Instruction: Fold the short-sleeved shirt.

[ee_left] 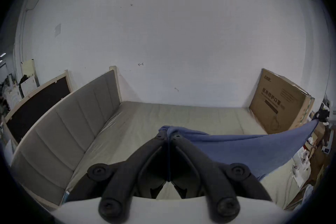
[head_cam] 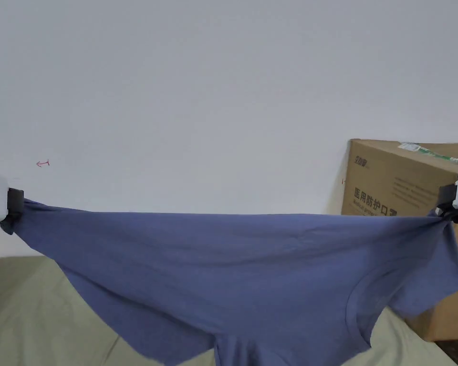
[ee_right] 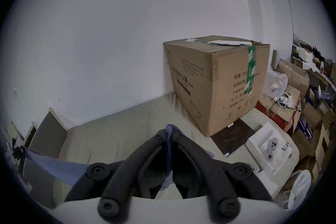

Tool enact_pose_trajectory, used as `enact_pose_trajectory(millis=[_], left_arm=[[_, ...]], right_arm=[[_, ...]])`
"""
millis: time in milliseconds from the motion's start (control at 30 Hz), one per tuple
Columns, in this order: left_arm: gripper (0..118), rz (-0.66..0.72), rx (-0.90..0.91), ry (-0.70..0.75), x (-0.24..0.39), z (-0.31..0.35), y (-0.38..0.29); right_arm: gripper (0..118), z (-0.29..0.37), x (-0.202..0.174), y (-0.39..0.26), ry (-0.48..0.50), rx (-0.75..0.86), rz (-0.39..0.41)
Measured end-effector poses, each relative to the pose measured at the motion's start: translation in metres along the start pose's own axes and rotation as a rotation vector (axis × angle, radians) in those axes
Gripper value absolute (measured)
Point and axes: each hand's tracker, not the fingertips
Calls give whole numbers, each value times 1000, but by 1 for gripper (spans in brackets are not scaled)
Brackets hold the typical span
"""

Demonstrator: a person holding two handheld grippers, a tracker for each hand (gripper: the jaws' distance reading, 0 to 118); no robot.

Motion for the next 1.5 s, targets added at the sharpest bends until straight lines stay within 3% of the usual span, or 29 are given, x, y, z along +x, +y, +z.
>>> enact_pose_trajectory(millis=[300, 633, 767, 867, 1033, 1100, 1200, 1300, 1500], left_arm=[[1, 9, -21, 33, -11, -80, 24], [1, 70, 25, 51, -32, -103, 23], [1, 60, -59, 59, -37, -111, -30], [1, 76, -158, 53, -44, -114, -85], [1, 6, -347, 81, -53, -101, -178], [1, -4, -429, 77, -56, -86, -220], [1, -15, -492, 68, -58, -55, -275], [1, 19, -528, 48, -66, -18, -319], [1, 55, -554, 75, -86, 53, -366]], right_arm=[[3, -76, -41, 25, 18, -20, 28], [3, -115, -65, 22, 59, -14, 26], [3, -137, -56, -24, 61, -98, 37], [3, -155, -39, -73, 46, -199, -1], [3, -164, -7, -160, 35, -348, 8], [3, -158, 6, -197, 24, -420, 11], [3, -142, 27, -247, 17, -479, -49], [3, -119, 46, -287, -13, -528, -41], [3, -57, 81, -339, -19, -559, -74]])
